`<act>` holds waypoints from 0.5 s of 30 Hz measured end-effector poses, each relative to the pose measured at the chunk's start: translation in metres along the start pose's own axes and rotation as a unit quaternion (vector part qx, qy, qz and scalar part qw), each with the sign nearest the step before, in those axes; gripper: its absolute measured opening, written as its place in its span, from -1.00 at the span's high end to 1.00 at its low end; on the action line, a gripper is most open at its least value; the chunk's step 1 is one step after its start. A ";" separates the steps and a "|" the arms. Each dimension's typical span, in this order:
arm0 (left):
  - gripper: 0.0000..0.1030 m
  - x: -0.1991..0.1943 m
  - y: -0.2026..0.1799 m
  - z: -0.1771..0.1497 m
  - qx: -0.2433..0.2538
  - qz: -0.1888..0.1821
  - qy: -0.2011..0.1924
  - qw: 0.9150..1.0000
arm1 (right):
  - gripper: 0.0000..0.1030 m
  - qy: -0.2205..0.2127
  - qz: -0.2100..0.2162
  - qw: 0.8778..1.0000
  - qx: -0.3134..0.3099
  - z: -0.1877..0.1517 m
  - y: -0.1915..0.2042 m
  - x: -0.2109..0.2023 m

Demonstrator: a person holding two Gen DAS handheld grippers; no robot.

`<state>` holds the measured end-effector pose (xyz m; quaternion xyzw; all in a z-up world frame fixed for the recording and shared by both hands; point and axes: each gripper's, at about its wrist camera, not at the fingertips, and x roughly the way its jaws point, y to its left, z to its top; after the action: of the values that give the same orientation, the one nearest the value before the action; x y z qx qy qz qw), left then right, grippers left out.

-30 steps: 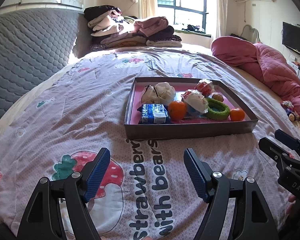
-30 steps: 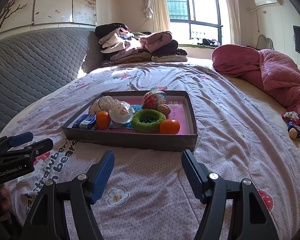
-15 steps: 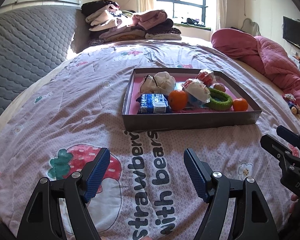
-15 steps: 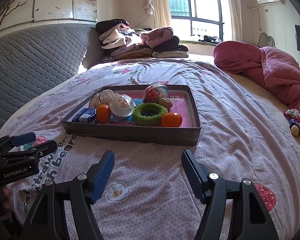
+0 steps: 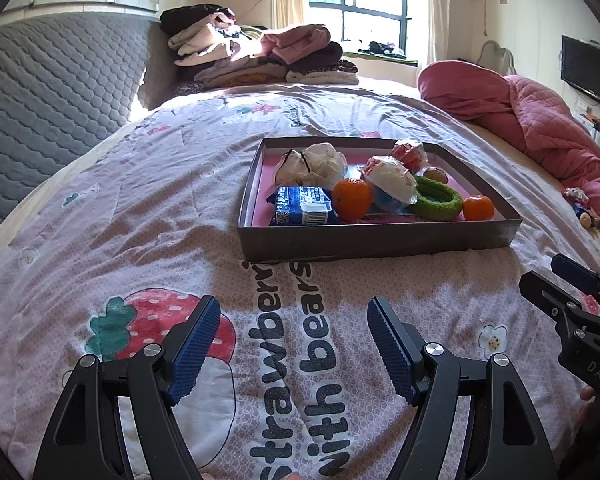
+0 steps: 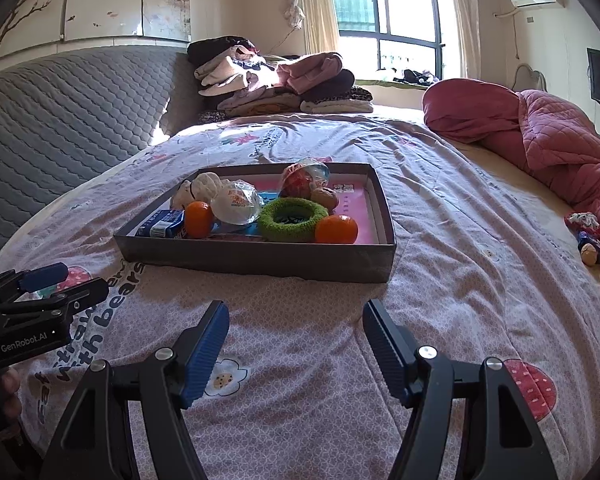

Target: Organize objects

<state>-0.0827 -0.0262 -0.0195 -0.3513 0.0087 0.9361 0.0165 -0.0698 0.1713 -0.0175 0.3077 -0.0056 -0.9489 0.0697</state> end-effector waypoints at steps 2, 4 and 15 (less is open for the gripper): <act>-0.50 0.001 0.000 -0.002 0.001 -0.002 -0.006 1.000 | -0.34 -0.004 0.000 1.000 0.000 -0.002 -0.001 0.000; -0.50 0.004 0.001 -0.003 -0.001 0.003 -0.007 1.000 | -0.34 -0.010 0.003 1.000 0.002 -0.003 -0.002 -0.001; -0.50 0.009 0.001 -0.004 0.002 0.008 -0.009 1.000 | -0.34 -0.012 0.001 1.000 -0.001 -0.005 -0.001 0.000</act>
<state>-0.0871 -0.0271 -0.0282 -0.3429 0.0130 0.9392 0.0101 -0.0668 0.1724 -0.0219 0.2961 -0.0055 -0.9525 0.0706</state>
